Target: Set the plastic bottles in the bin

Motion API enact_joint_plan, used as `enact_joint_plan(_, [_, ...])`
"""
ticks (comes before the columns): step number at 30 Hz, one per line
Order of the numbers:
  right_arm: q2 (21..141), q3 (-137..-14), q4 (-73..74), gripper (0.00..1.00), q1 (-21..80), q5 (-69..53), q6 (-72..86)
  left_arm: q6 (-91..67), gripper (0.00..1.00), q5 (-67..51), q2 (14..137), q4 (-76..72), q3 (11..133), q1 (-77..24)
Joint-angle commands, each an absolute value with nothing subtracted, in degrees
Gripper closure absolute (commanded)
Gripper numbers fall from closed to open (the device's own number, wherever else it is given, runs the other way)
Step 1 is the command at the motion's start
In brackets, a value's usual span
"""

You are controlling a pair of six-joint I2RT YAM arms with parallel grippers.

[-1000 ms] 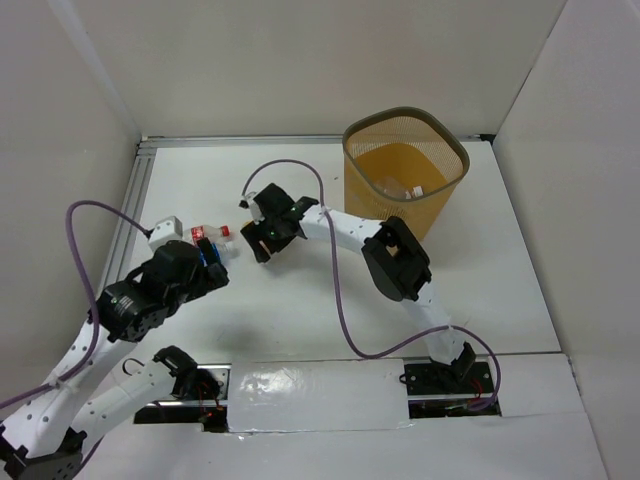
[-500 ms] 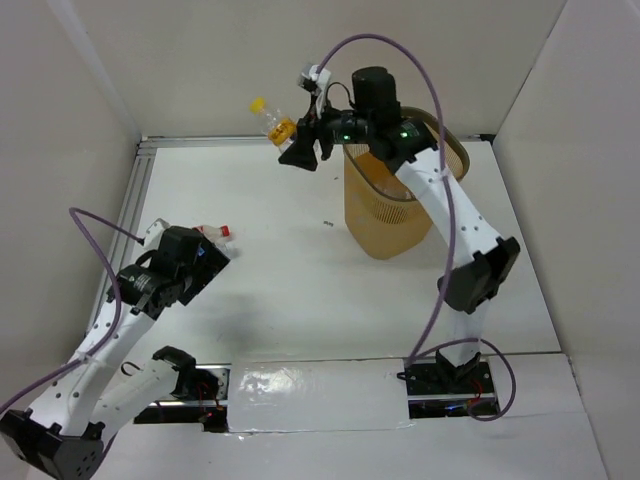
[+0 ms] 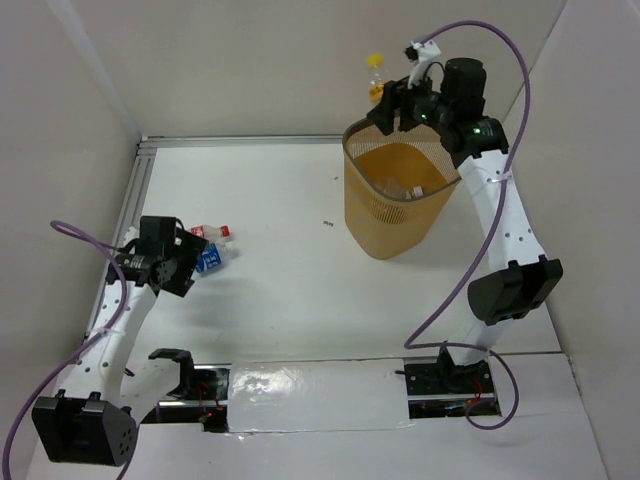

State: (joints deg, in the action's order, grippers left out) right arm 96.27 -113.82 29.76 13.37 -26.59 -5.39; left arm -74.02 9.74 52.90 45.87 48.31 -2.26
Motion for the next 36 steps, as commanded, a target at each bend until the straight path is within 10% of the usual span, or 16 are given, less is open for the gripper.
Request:
enact_joint_plan(1, [94.22, -112.68, 33.65, 0.76, 9.68, -27.23, -5.01, -75.23, 0.00, 7.73, 54.66, 42.02, 47.55, -1.58])
enact_joint_plan(3, [93.60, -111.28, 35.50, 0.60, 7.13, -29.69, -7.11, -75.94, 0.00, 8.35, 55.54, 41.48, 46.24, -0.18])
enact_joint_plan(6, [92.03, -109.00, 38.40, 0.00, 5.11, -31.02, -9.75, -76.64, 0.00, 8.35, 56.16, 40.26, 45.00, 0.96])
enact_joint_plan(36, [72.42, -88.68, 40.52, 0.00, -12.48, -55.37, -18.46, -91.67, 0.00, 9.58, 71.45, 20.75, 36.21, 8.70])
